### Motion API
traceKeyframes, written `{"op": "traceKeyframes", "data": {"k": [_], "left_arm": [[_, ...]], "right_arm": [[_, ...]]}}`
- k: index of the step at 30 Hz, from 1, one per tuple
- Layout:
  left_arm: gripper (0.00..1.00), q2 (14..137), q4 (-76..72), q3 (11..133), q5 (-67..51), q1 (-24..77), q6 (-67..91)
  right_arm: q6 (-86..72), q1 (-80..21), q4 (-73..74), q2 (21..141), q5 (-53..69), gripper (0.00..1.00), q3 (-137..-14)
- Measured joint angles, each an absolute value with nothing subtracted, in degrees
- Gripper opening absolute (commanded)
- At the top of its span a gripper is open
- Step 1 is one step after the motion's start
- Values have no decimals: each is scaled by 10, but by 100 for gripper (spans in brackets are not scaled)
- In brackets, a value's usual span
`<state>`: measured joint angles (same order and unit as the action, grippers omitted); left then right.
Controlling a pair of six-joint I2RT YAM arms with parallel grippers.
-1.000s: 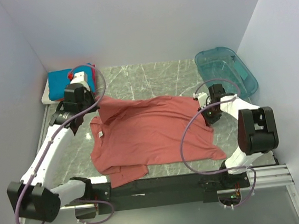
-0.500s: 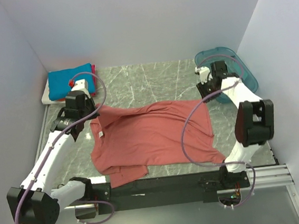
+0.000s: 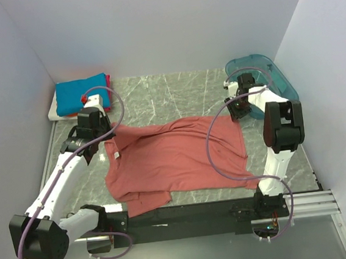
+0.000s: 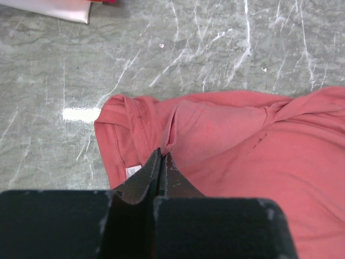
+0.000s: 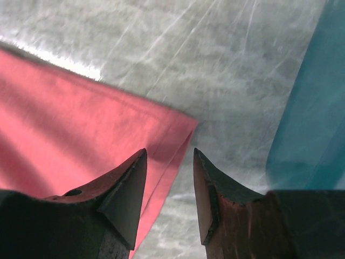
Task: Fold and stack the t-shirts
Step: Flatten the tshirt out
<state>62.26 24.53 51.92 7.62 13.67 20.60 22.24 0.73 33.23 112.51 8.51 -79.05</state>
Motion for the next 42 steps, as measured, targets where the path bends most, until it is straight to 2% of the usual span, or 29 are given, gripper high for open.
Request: {"op": "traceKeyframes", "data": {"k": [7,18,24,25,29,31,36,42], "left_arm": [[0,623,244,517,76,137,206],[0,624,243,514,76,137,206],[0,624,242,509,76,136,206],[0,624,242,509,76,136,206],[0,624,242,508,79,135,206],[0,624,242,508,83,135,206],[0,607,244,512,100,135,207],[0,556,250,589,138,135,207]], "right_arm": [[218,7,326,1157,79,48,-819],[219,6,339,1185,90,34,-858],[226,6,341,1186,101,15,-859],[227,6,341,1186,102,8,-859],[234,5,338,1182,103,0,-856],[237,5,339,1172,105,0,-847],[240,-11,359,1087,116,0,-824],[250,-53,374,857,131,0,-827]]}}
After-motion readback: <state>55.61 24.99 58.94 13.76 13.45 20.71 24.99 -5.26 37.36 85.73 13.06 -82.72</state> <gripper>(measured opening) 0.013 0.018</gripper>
